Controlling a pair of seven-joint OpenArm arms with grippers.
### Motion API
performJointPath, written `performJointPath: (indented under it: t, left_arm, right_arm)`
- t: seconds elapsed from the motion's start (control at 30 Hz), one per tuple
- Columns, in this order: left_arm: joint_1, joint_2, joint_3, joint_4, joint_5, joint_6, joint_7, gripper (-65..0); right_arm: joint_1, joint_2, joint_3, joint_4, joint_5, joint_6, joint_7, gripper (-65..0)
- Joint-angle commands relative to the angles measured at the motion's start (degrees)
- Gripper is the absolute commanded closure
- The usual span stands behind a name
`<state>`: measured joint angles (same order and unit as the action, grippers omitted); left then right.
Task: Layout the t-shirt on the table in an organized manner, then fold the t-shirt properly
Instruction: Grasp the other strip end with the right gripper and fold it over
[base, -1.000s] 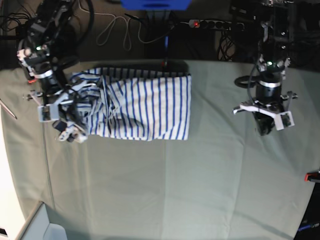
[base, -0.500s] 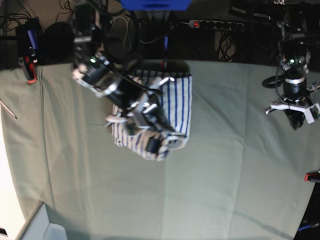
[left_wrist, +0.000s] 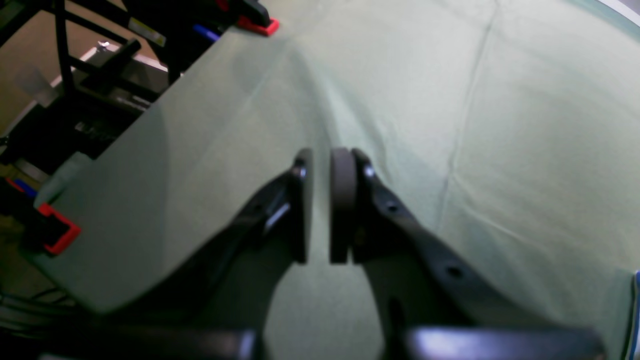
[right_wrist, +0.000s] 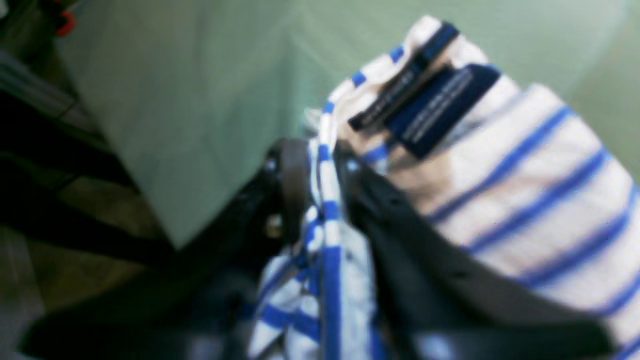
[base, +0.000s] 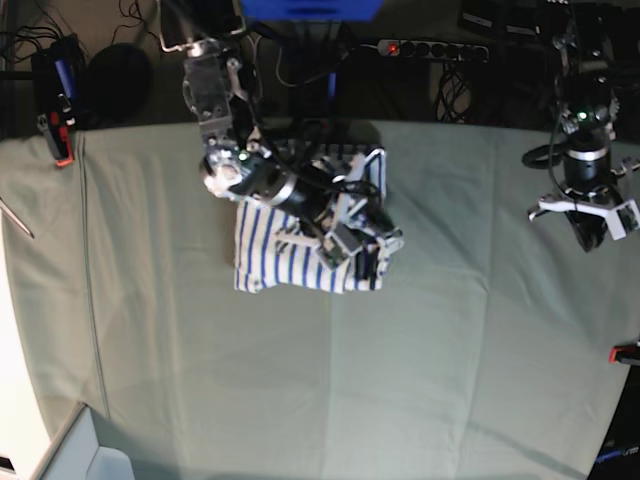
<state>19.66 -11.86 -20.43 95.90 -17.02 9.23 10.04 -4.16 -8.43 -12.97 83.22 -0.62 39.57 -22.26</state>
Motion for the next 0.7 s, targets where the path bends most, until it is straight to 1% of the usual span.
performJointPath:
  t: [0.0, 0.1, 0.13, 0.2, 0.27, 0.33, 0.4, 0.5, 0.57, 0.6, 0.67]
  left_arm:
    - [-0.19, -0.58, -0.19, 1.03, 0.18, 0.22, -1.47, -6.3]
    - [-0.28, -0.58, -0.1, 1.2, 0.18, 0.22, -1.47, -6.3]
    - [-0.28, -0.58, -0.01, 1.2, 0.18, 0.22, -1.47, -6.3]
    - [-0.28, -0.49, 0.16, 1.2, 0.18, 0.22, -1.47, -6.3]
    - [-0.28, -0.23, 0.25, 1.55, 0.18, 0.22, -1.38, -6.3]
    - [-0.19, 0.91, 0.07, 1.64, -0.79, 0.22, -1.38, -6.4]
    - [-0.19, 1.44, -0.19, 2.26, -4.3, -0.14, -1.3, -6.6]
    - [0.96, 1.26, 0.16, 2.43, -11.34, -4.27, -1.3, -11.9]
    - [0.96, 1.26, 0.25, 2.43, -14.85, -6.03, -1.3, -15.6]
    - [0.96, 1.35, 0.25, 2.43, -16.0, -6.38, -1.3, -17.2]
    - [1.04, 1.35, 0.25, 2.52, -16.96, -6.29, -1.3, -19.2]
  right_arm:
    - [-0.01, -0.57, -1.05, 1.83, 1.72, 0.43, 1.82, -21.2]
    - [-2.83, -0.57, -1.67, 7.02, 1.81, 0.43, 2.09, -33.9]
    - [-3.97, -0.57, -1.67, 9.48, 1.81, 0.43, 2.17, -36.6]
    - [-5.55, -0.57, -1.23, 14.32, 1.81, 0.43, 2.0, -39.2]
    - [-6.69, 0.29, 1.24, 18.36, 1.81, 0.43, 1.82, -38.6]
    - [-7.31, 1.26, 4.14, 20.03, 1.81, 0.43, 1.82, -35.2]
    - [-7.4, 2.14, 7.21, 19.68, 1.81, 0.43, 1.82, -27.8]
    - [-7.48, 2.32, 10.03, 16.16, 1.81, 0.43, 1.82, -12.7]
    - [-7.48, 2.14, 10.38, 12.47, 1.72, 0.43, 1.82, -5.3]
    - [-7.66, 2.05, 10.29, 10.8, 1.72, 0.43, 1.82, -3.1]
    - [-8.28, 1.7, 9.5, 8.34, 1.81, 0.43, 2.17, -2.2]
